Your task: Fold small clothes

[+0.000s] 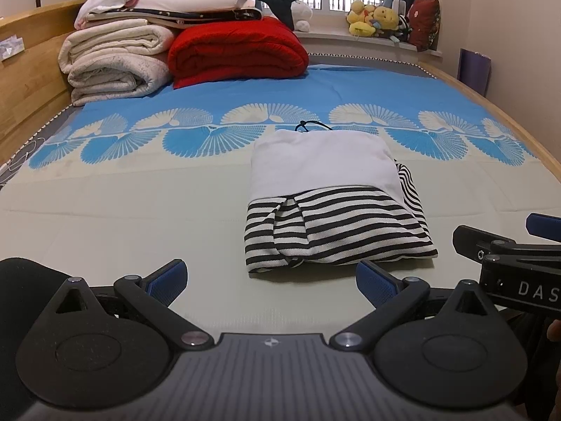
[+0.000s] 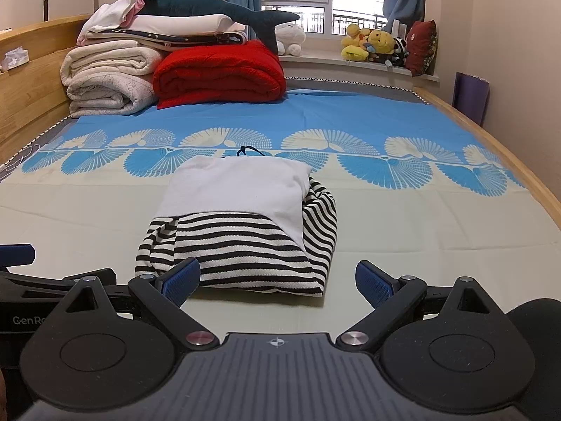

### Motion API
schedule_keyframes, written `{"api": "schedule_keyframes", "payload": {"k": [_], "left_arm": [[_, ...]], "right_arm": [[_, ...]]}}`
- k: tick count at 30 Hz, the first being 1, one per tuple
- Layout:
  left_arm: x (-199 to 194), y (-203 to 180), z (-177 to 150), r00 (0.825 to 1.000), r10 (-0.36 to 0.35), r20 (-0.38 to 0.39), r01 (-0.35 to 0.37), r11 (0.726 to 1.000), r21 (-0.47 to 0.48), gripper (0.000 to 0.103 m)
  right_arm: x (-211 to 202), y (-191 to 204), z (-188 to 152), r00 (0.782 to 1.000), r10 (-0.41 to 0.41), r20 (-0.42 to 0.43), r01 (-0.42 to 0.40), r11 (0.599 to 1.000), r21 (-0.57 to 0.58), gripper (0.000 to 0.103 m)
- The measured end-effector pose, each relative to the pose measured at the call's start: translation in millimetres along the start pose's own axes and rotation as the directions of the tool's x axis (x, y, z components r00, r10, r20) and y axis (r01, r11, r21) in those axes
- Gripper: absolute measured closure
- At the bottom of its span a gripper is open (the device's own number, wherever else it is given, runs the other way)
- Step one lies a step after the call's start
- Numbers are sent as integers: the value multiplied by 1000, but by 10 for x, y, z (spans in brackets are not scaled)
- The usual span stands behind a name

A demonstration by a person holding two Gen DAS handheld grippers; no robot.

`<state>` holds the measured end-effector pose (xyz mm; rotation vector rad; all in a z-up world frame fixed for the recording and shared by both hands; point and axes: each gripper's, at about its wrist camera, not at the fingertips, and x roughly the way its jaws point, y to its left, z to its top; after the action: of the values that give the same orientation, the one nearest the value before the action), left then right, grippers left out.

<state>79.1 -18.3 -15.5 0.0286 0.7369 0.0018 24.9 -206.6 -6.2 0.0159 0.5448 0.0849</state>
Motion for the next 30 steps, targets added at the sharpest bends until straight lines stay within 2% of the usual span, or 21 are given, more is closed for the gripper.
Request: {"api": "schedule_keyframes", "payload": {"k": [30], "left_arm": [[18,-30,-32,1000,0,-6,0,1000,-6,1]], "right_arm": [[-3,-8,3,1000,1,-2,-1,1000,1,8]]}}
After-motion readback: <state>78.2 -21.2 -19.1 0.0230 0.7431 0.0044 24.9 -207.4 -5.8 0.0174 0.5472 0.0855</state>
